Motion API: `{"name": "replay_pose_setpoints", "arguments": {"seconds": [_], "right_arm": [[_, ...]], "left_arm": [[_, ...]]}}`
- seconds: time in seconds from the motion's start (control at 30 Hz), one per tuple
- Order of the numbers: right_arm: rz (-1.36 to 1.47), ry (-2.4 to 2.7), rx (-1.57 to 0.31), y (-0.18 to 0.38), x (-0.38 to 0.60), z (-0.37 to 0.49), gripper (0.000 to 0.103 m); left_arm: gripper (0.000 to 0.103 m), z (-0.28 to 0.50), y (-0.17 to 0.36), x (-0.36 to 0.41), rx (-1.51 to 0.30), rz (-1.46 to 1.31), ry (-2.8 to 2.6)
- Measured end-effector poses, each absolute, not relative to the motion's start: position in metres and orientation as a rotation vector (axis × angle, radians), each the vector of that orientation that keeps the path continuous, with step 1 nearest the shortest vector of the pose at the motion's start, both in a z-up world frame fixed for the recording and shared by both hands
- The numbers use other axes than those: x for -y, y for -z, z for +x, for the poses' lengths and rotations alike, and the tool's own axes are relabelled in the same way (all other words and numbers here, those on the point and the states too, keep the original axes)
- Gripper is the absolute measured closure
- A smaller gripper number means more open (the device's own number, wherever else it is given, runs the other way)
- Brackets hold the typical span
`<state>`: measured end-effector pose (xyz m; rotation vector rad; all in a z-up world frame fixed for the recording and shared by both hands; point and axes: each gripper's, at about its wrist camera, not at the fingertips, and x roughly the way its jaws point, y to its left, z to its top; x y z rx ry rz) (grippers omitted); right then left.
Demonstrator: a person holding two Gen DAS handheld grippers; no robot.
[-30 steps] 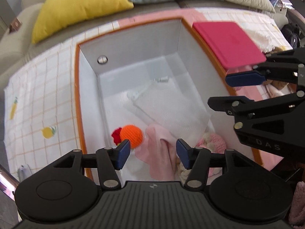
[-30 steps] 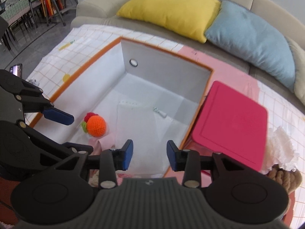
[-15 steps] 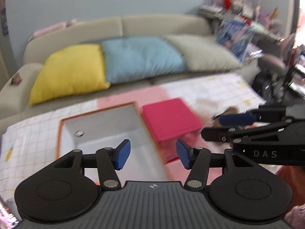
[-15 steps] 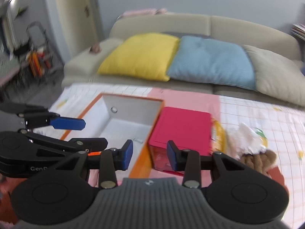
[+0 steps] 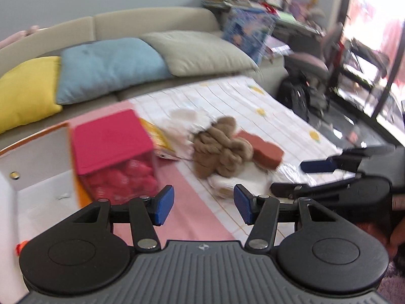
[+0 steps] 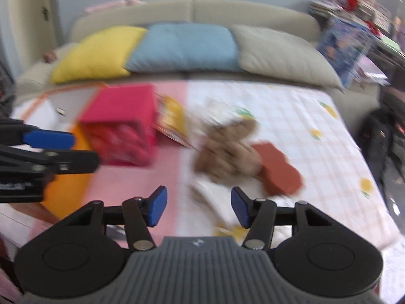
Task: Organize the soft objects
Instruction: 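Move left tool to brown knotted towel while right tool approaches red-brown sponge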
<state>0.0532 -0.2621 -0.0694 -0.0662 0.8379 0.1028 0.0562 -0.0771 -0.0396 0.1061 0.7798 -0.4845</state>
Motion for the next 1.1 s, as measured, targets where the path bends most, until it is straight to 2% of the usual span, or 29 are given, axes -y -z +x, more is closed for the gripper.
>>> {"name": "replay_pose_setpoints", "arguments": {"seconds": [0.03, 0.2, 0.27, 0.4, 0.5, 0.53, 0.57, 0.67, 1.1], "right_arm": [[-0.066, -0.082, -0.851, 0.073, 0.271, 0.055, 0.039], [-0.021, 0.002, -0.879, 0.085, 0.31, 0.064, 0.038], [-0.007, 0.011, -0.891, 0.09, 0.318, 0.073, 0.038], [-0.015, 0.003, -0.91, 0.099, 0.33, 0.094, 0.035], [-0.021, -0.022, -0.927, 0.107, 0.339, 0.112, 0.03], [-0.024, -0.036, -0.94, 0.111, 0.342, 0.119, 0.024], [-0.032, -0.041, -0.953, 0.114, 0.346, 0.126, 0.02], [-0.061, -0.063, -0.967, 0.123, 0.355, 0.145, 0.016], [0.047, -0.137, -1.097, 0.168, 0.381, 0.2, 0.016]], "left_arm": [[0.038, 0.06, 0.042, 0.083, -0.789, 0.108, 0.498], [0.038, 0.078, 0.053, 0.107, -0.814, 0.091, 0.512], [0.03, 0.087, 0.054, 0.117, -0.823, 0.079, 0.519], [0.023, 0.112, 0.061, 0.138, -0.859, 0.031, 0.511], [0.018, 0.134, 0.071, 0.149, -0.909, -0.044, 0.481], [0.016, 0.142, 0.075, 0.151, -0.929, -0.082, 0.467], [0.016, 0.15, 0.079, 0.154, -0.949, -0.12, 0.454], [0.016, 0.169, 0.092, 0.162, -0.998, -0.18, 0.377], [0.017, 0.206, 0.137, 0.177, -1.154, -0.327, 0.234]]}}
